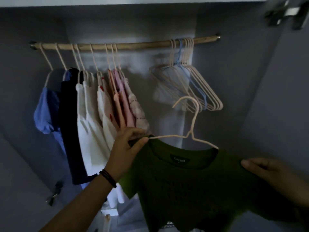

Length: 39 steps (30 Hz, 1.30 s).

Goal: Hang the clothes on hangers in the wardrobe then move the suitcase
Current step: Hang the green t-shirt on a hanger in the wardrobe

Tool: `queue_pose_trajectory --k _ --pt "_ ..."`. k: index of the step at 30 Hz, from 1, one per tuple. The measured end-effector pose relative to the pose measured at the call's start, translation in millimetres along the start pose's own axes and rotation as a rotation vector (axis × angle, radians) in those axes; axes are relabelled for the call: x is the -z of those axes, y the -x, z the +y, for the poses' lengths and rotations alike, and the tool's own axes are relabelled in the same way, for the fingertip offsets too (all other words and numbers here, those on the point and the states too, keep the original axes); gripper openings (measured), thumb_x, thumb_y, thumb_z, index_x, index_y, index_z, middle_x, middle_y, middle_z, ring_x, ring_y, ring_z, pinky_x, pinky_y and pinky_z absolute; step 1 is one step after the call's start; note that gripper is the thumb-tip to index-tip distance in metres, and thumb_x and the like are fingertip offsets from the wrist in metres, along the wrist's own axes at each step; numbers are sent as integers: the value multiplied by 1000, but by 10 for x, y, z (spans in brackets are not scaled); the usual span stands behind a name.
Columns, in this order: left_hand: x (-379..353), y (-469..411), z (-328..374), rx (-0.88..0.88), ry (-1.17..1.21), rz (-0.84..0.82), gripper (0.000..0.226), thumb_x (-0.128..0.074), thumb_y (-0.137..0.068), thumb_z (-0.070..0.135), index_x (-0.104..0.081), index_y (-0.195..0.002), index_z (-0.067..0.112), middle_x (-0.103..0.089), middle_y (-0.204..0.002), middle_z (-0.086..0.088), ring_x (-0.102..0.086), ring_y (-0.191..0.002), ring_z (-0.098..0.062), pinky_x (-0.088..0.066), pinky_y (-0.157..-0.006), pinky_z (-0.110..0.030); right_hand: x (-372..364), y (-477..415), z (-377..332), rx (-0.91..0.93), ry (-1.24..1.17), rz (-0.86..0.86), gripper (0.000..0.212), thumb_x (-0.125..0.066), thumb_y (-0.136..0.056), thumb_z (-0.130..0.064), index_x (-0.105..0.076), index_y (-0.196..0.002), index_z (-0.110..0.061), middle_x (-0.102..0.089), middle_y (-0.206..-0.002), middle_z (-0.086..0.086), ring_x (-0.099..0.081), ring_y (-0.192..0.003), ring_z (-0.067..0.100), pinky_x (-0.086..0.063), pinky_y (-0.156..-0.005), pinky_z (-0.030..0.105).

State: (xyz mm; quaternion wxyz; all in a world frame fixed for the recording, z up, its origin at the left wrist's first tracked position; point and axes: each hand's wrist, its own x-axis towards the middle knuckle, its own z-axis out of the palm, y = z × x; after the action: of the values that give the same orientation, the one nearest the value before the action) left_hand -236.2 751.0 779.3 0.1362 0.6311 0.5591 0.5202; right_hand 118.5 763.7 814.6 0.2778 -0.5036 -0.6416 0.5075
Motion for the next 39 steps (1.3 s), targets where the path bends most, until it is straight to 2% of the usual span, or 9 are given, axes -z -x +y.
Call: queue_pose_trajectory --k 10,13,15,17,21,26,29,31,39 --pt "-1237 354 501 126 409 -598 15 -53 -94 35 -66 -94 27 -67 -87 16 -63 -89 0 -48 -83 -16 98 460 178 -145 -24 110 92 -72 -21 -82 -77 -82 -13 -74 -83 18 -72 -74 28 -56 -59 24" --pt "-1431 261 586 239 488 -592 16 -51 -94 32 -65 -99 26 -66 -93 16 -62 -89 7 -47 -85 -15 34 446 150 -117 -41 144 74 -72 -38 -79 -78 -81 -19 -75 -82 10 -72 -76 22 -55 -61 20" --pt "-1530 185 671 299 537 -623 19 -50 -95 33 -65 -104 25 -66 -100 14 -61 -96 5 -47 -88 -16 -20 423 107 -111 -62 176 38 -64 -79 -54 -79 -72 -20 -76 -78 6 -72 -73 18 -53 -59 15" --pt "-1625 134 739 349 573 -649 24 -50 -95 37 -65 -107 22 -67 -109 4 -61 -106 -6 -47 -97 -26 -30 410 140 -111 -58 201 37 -52 -92 -30 -77 -68 -15 -75 -76 6 -72 -70 15 -52 -58 13" --pt "-1806 69 842 436 641 -627 32 -54 -92 40 -64 -112 16 -66 -116 -3 -60 -111 -14 -45 -102 -36 -50 324 166 -161 -25 258 35 -50 -91 -33 -77 -77 -14 -76 -78 4 -72 -75 16 -54 -79 27" --pt "-1969 51 916 486 695 -678 8 -55 -94 30 -62 -92 26 -66 -98 5 -62 -92 -1 -48 -92 -23 11 313 211 -193 -19 321 35 -51 -91 -31 -77 -75 -12 -75 -70 3 -71 -64 12 -47 -51 10" --pt "-2064 101 946 517 692 -720 10 -55 -95 29 -60 -86 27 -64 -89 8 -62 -79 5 -49 -86 -20 40 359 253 -183 -18 340 39 -54 -85 -47 -77 -79 -16 -75 -74 2 -72 -70 15 -50 -58 15" --pt "-2148 127 938 523 697 -738 9 -55 -95 27 -60 -88 25 -65 -91 5 -62 -82 1 -49 -86 -20 44 390 285 -181 4 356 45 -56 -79 -61 -78 -74 -21 -75 -73 2 -72 -70 16 -50 -58 16" --pt "-2263 15 765 563 661 -657 12 -59 -92 28 -58 -93 16 -64 -98 -6 -61 -100 -22 -47 -95 -38 -35 161 346 -190 108 377 39 -50 -91 -41 -75 -74 -17 -74 -70 0 -70 -65 13 -54 -71 30"
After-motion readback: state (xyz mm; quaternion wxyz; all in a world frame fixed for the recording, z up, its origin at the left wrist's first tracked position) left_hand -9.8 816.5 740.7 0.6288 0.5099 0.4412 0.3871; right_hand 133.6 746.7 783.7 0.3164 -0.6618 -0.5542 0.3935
